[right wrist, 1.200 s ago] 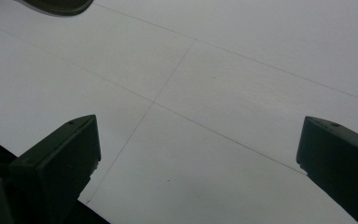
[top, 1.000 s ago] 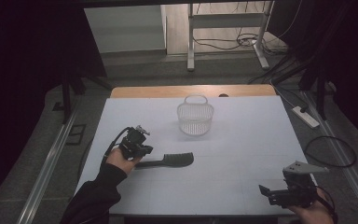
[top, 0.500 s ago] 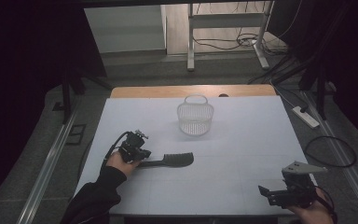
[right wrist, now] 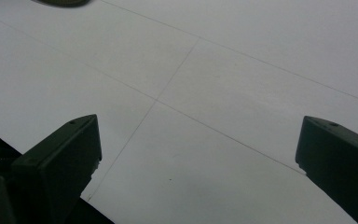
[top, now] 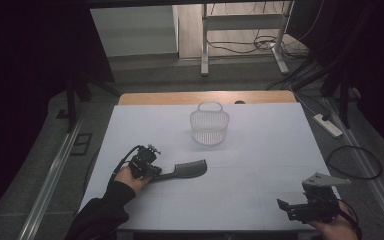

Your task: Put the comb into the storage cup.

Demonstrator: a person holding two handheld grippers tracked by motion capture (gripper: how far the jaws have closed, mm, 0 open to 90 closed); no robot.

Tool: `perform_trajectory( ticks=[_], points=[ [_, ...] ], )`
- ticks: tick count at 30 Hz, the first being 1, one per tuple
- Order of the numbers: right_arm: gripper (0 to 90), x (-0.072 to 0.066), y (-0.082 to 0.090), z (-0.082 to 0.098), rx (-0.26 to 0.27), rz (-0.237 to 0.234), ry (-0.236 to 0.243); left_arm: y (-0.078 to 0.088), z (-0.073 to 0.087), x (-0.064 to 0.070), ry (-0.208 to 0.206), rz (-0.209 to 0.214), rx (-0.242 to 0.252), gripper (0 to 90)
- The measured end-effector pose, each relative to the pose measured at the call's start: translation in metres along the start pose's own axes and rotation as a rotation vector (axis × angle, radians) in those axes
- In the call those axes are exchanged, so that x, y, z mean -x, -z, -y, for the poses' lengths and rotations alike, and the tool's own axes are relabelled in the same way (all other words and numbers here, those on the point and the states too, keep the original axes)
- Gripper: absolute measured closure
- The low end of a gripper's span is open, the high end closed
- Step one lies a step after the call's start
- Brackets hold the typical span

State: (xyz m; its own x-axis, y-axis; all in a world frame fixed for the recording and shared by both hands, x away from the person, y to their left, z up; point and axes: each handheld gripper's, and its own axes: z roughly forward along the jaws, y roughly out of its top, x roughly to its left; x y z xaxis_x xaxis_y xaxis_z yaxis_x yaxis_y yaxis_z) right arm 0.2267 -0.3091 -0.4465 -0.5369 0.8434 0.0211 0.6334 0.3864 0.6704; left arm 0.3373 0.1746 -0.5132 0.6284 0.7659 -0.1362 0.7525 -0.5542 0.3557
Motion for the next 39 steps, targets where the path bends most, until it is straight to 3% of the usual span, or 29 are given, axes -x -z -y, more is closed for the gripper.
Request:
perform_trajectory(
  ticks=[8, 16, 22, 33, 39],
  points=[
    [0.7, 0.000, 0.000, 0.000, 0.002, -0.001, 0.003, 0.002, 0.007, 0.011, -0.012, 0.027, -0.033, 89.0],
    [0.9, 0.000, -0.001, -0.001, 0.001, -0.002, 0.003, 0.001, 0.006, 0.026, -0.036, 0.009, -0.048, 89.0],
    [1.0, 0.000, -0.001, -0.001, 0.001, -0.002, 0.002, 0.002, 0.007, 0.024, -0.012, 0.008, -0.045, 89.0],
    [1.1, 0.000, -0.001, -0.001, 0.001, -0.002, 0.003, 0.026, 0.012, 0.026, 0.041, 0.029, 0.057, 87.7],
    [1.1, 0.000, -0.001, -0.001, 0.002, -0.002, 0.006, 0.034, 0.017, 0.028, 0.059, 0.033, 0.082, 85.3]
  ],
)
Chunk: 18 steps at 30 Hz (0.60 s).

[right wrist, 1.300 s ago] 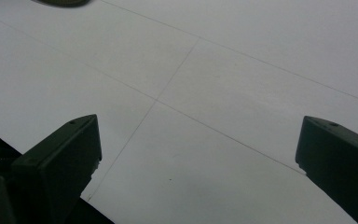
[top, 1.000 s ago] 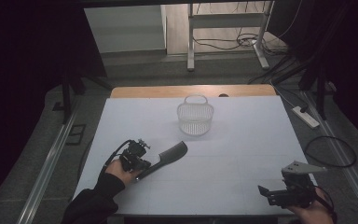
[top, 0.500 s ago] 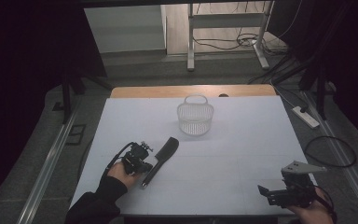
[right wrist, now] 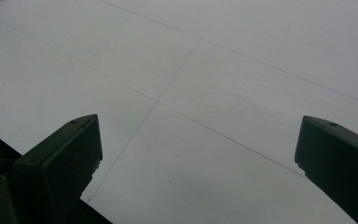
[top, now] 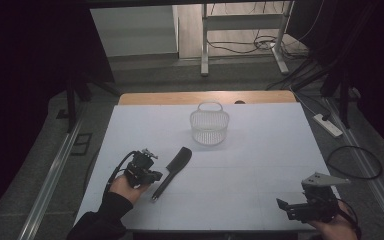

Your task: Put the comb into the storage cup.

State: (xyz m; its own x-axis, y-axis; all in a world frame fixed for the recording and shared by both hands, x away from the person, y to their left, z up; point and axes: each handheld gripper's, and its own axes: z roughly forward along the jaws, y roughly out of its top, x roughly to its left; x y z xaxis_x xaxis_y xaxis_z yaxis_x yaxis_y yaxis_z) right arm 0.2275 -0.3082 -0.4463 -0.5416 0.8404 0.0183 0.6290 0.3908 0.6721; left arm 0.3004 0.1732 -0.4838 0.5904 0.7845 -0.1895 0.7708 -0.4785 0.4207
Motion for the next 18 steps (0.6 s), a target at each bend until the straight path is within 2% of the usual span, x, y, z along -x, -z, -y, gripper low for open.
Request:
perform_trajectory(
  ticks=[4, 9, 13, 16, 18],
  points=[
    [1.2, 0.0000, 0.0000, 0.0000, 0.000, -0.001, 0.000, 0.0021, 0.0013, -0.0002, 0.025, -0.004, 0.011, 76.6],
    [1.2, 0.0000, -0.0002, -0.0002, -0.001, -0.002, 0.001, 0.0015, 0.0000, 0.0014, 0.036, -0.008, 0.008, 56.0],
    [1.2, -0.0002, -0.0003, -0.0002, -0.002, -0.002, 0.002, -0.0021, -0.0025, 0.0049, 0.036, -0.033, 0.000, 37.8],
    [1.2, -0.0001, -0.0005, -0.0003, -0.004, -0.002, 0.002, -0.0032, -0.0049, 0.0058, 0.040, -0.021, 0.005, 22.8],
    [1.2, -0.0001, -0.0006, -0.0003, -0.005, -0.002, 0.002, -0.0040, -0.0068, 0.0065, 0.037, -0.008, 0.004, 16.3]
  ],
)
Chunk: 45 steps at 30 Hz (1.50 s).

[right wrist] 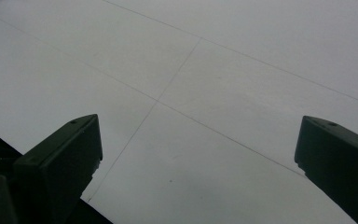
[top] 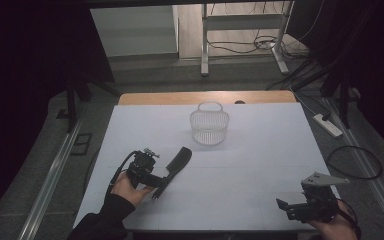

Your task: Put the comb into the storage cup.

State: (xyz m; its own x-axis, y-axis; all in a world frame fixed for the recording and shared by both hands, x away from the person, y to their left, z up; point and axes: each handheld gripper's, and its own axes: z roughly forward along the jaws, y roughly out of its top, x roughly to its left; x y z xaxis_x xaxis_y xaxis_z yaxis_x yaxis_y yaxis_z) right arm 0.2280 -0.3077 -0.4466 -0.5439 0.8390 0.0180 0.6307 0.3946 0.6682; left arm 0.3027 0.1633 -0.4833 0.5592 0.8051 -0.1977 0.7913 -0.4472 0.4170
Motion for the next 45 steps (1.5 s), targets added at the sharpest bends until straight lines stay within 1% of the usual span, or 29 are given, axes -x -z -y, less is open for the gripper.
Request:
perform_trajectory(
  ticks=[2, 4, 6, 9, 12, 15, 20, 27, 33, 35, 41, 42, 43, 44, 45],
  points=[
    [1.2, 0.000, 0.000, 0.000, -0.001, 0.000, 0.001, -0.001, -0.002, 0.001, -0.011, 0.023, -0.005, 9.8],
    [1.2, 0.000, 0.000, 0.000, -0.001, 0.000, 0.001, -0.002, -0.003, 0.002, -0.021, 0.032, -0.006, 5.4],
    [1.2, 0.000, 0.000, 0.000, -0.002, 0.001, 0.001, -0.002, -0.005, 0.004, -0.025, 0.042, 0.003, 0.3],
    [1.2, 0.000, 0.000, 0.000, -0.002, 0.000, 0.001, -0.002, -0.007, 0.006, -0.031, 0.047, 0.019, 0.0],
    [1.2, 0.000, 0.000, 0.000, -0.003, 0.000, 0.001, -0.003, -0.010, 0.009, -0.046, 0.034, 0.021, 0.0],
    [1.2, 0.000, 0.000, 0.000, -0.003, -0.001, 0.001, -0.006, -0.011, 0.010, -0.062, 0.007, 0.009, 0.0],
    [1.2, 0.000, -0.001, 0.000, -0.005, -0.001, 0.001, -0.014, -0.012, 0.009, -0.067, -0.021, -0.008, 0.0],
    [1.2, 0.000, -0.001, 0.000, -0.007, -0.002, 0.001, -0.027, -0.012, 0.009, -0.076, -0.040, -0.053, 0.0],
    [1.2, 0.000, -0.001, 0.000, -0.008, -0.004, 0.001, -0.039, -0.012, 0.012, -0.091, -0.052, -0.099, 0.0],
    [1.2, 0.000, -0.001, 0.000, -0.009, -0.004, 0.002, -0.041, -0.012, 0.013, -0.093, -0.056, -0.108, 0.0],
    [1.2, 0.000, -0.001, 0.000, -0.010, -0.006, 0.002, -0.051, -0.011, 0.014, -0.103, -0.084, -0.152, 0.0],
    [1.2, 0.000, -0.001, 0.000, -0.010, -0.006, 0.002, -0.053, -0.011, 0.016, -0.115, -0.103, -0.157, 0.0],
    [1.2, 0.000, -0.001, 0.000, -0.010, -0.006, 0.003, -0.053, -0.011, 0.017, -0.122, -0.112, -0.161, 0.0],
    [1.2, 0.000, -0.001, 0.000, -0.009, -0.006, 0.003, -0.053, -0.011, 0.018, -0.126, -0.117, -0.163, 0.0],
    [1.2, 0.000, -0.001, 0.000, -0.010, -0.006, 0.003, -0.053, -0.011, 0.018, -0.120, -0.117, -0.164, 0.0]
  ],
)
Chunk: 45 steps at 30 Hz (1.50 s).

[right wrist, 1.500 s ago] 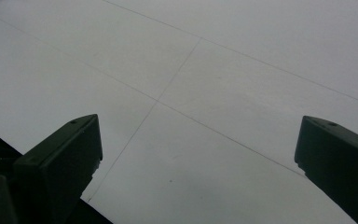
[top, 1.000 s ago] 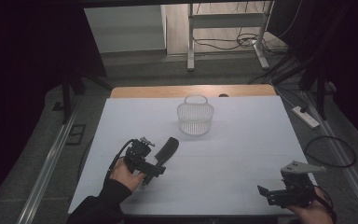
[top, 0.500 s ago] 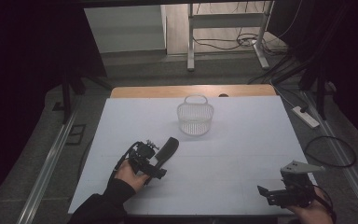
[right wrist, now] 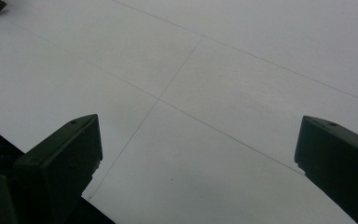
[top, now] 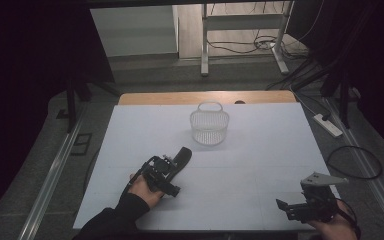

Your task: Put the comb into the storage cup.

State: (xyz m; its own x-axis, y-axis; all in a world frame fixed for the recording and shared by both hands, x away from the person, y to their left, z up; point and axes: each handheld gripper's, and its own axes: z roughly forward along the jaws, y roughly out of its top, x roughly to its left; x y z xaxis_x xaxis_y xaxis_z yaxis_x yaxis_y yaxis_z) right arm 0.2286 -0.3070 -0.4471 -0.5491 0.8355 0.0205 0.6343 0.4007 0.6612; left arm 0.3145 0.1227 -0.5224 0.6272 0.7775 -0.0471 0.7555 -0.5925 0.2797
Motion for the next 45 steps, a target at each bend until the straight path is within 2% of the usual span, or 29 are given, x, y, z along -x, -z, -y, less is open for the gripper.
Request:
perform_trajectory(
  ticks=[5, 10, 13, 20, 24, 26, 36, 40, 45],
  points=[
    [1.2, 0.000, 0.000, 0.000, 0.000, -0.001, 0.001, 0.000, 0.000, 0.001, 0.013, -0.004, -0.007, 0.0],
    [1.2, 0.000, 0.000, 0.000, -0.001, -0.001, 0.001, 0.002, -0.001, 0.002, 0.009, 0.001, -0.013, 2.2],
    [1.2, 0.000, 0.000, 0.000, 0.000, -0.001, 0.001, 0.007, 0.000, 0.005, -0.011, 0.009, -0.002, 13.8],
    [1.6, 0.000, 0.000, 0.000, 0.002, 0.002, 0.004, 0.014, 0.003, 0.000, -0.003, 0.015, 0.030, 49.9],
    [2.1, 0.000, 0.000, 0.000, 0.002, 0.001, 0.004, 0.015, 0.004, -0.001, -0.006, 0.016, 0.039, 65.7],
    [2.3, 0.000, 0.000, 0.000, 0.003, 0.002, 0.004, 0.015, 0.004, -0.002, 0.002, 0.019, 0.039, 70.3],
    [2.5, 0.000, 0.000, 0.000, 0.006, 0.002, 0.006, 0.016, 0.005, -0.014, 0.062, 0.106, 0.052, 72.5],
    [2.6, 0.000, 0.001, 0.000, 0.006, 0.002, 0.006, 0.019, 0.005, -0.013, 0.048, 0.100, 0.071, 72.5],
    [2.6, 0.000, 0.000, 0.000, 0.006, 0.001, 0.006, 0.024, 0.006, -0.011, 0.030, 0.117, 0.112, 72.5]
  ],
)
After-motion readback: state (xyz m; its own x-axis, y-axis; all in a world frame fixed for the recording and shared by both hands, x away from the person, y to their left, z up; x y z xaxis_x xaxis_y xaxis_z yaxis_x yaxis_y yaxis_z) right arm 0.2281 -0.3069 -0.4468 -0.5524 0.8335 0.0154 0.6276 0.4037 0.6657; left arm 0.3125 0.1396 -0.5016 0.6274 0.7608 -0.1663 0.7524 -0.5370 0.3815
